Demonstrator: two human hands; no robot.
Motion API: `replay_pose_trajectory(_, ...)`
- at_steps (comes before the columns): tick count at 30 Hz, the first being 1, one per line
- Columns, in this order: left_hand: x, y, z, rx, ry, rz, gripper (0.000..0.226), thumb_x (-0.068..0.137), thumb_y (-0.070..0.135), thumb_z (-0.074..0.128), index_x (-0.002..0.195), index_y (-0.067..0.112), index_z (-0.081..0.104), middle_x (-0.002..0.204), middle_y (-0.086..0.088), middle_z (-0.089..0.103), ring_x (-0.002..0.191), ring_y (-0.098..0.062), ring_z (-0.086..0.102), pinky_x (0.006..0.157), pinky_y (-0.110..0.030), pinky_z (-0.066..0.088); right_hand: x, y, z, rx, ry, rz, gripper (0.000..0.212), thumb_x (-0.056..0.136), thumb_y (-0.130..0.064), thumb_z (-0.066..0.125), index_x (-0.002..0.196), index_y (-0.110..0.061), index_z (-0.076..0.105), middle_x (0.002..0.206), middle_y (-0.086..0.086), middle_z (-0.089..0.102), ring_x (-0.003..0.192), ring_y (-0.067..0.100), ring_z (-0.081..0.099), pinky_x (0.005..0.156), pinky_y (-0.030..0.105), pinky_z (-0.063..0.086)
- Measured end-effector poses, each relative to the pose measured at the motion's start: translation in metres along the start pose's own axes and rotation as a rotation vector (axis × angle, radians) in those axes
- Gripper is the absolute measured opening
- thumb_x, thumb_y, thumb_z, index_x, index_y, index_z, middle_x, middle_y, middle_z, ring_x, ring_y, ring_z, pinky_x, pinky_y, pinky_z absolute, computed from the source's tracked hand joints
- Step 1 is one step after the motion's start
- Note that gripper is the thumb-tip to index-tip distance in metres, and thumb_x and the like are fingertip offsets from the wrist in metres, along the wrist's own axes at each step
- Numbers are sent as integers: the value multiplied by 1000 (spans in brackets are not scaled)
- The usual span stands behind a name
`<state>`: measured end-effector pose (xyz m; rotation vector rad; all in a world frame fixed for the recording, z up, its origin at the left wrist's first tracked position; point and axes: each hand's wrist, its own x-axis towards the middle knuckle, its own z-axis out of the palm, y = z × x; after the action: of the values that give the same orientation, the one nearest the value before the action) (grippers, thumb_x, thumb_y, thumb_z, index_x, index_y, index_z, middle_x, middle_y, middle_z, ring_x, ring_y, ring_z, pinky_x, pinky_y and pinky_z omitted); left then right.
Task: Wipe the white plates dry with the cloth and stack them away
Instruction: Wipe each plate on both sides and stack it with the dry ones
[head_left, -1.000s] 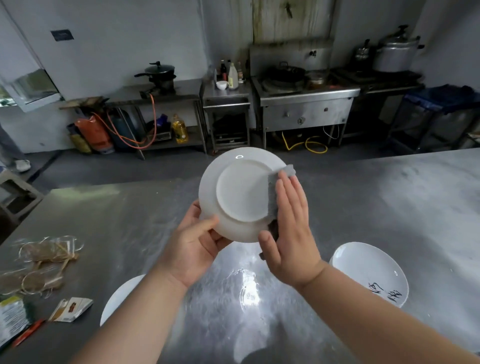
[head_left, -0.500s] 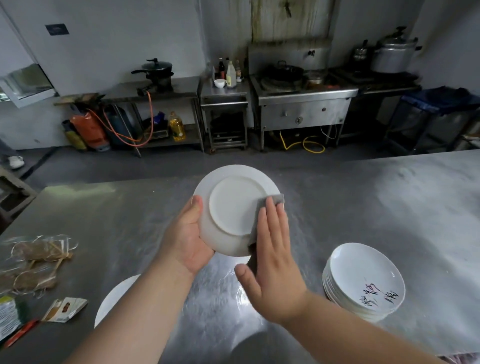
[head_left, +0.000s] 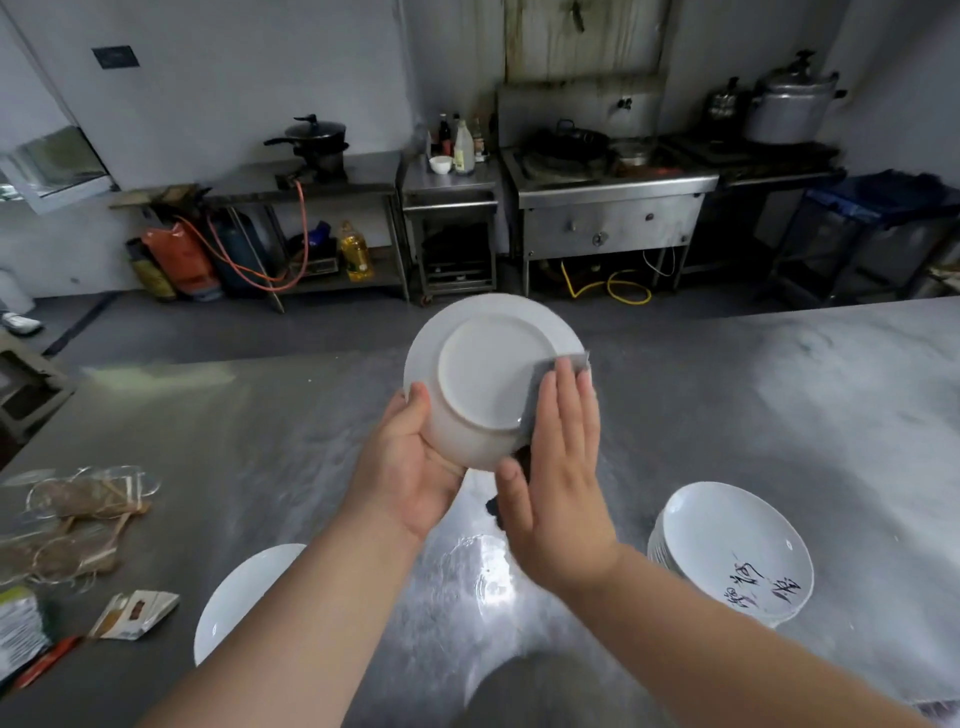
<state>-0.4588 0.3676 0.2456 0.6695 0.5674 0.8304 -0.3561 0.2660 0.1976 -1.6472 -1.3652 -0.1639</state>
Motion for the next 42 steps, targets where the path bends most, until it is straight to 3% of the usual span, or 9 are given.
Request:
replay_pose_trajectory(3, -5, 16, -6, 55, -86, -8, 46, 101, 15, 43, 146, 12, 53, 138, -16, 66, 126, -34, 65, 106, -56, 51, 27, 13, -20, 54, 56, -60, 86, 108, -61, 23, 160, 8, 21, 171, 19, 16, 161, 36, 7, 129, 56, 16)
replay_pose_trajectory(8, -4, 43, -7, 154, -98, -137, 46, 102, 38, 46, 139, 17, 63, 131, -9, 71, 116, -28, 70, 93, -45, 59, 50, 29, -44, 70, -100, -232, 90, 105, -64, 31, 157, 9, 31, 169, 18, 26, 160, 32, 17, 126, 57, 24)
replay_pose_trajectory(17, -6, -13, -6, -32, 101, -101, 33, 111, 28, 45, 138, 14, 58, 125, -18, 73, 109, -33, 74, 74, -47, 65, -40, -4, 14, -132, -171, 0, 95, 104, -68, 14, 163, 6, 3, 173, 18, -10, 159, 41, -14, 129, 53, 1)
replay_pose_trajectory(25, 7, -20, 11, -66, 158, -108, 35, 112, 35, 44, 138, 16, 56, 122, -17, 75, 101, -35, 76, 71, -50, 65, 5, 21, -3, -115, -213, 161, 98, 100, -76, 3, 165, -3, -7, 173, 10, -20, 158, 27, -25, 129, 55, -2)
replay_pose_trajectory(31, 5, -49, 17, -112, 154, -322, 56, 109, 48, 45, 144, 5, 56, 128, -23, 71, 113, -40, 72, 89, -52, 60, -39, 29, -7, -282, -298, -144, 90, 103, -70, 9, 166, -6, 17, 175, 8, 6, 162, 30, 0, 129, 54, 1)
replay_pose_trajectory(34, 5, -56, 27, -89, 117, -263, 46, 112, 38, 38, 139, 6, 58, 127, -20, 72, 116, -36, 71, 85, -48, 61, -23, 62, -44, -128, -140, 45, 81, 105, -65, 17, 165, -9, 25, 172, 2, 23, 160, 23, 17, 129, 41, 15)
replay_pose_trajectory(36, 6, -66, 31, -75, 120, -261, 40, 111, 34, 43, 142, 13, 58, 129, -14, 72, 117, -32, 71, 74, -43, 64, -12, 79, -72, 28, -100, 380, 70, 103, -63, 23, 156, -20, 38, 153, -6, 49, 142, 8, 44, 118, 34, 35)
replay_pose_trajectory(38, 7, -77, 36, -28, 113, -295, 38, 110, 32, 47, 143, 17, 58, 128, -10, 73, 113, -28, 73, 68, -39, 64, -6, 89, -98, -2, -155, 644, 57, 98, -64, 24, 120, -27, 62, 106, -5, 73, 96, 7, 67, 93, 40, 56)
replay_pose_trajectory(42, 12, -106, 47, 86, 76, -400, 35, 111, 30, 46, 141, 19, 59, 125, -8, 75, 103, -25, 76, 67, -39, 64, -19, 109, -139, -45, -202, 821, 49, 102, -55, 47, 78, -15, 63, 57, -5, 67, 51, 12, 63, 55, 24, 54)
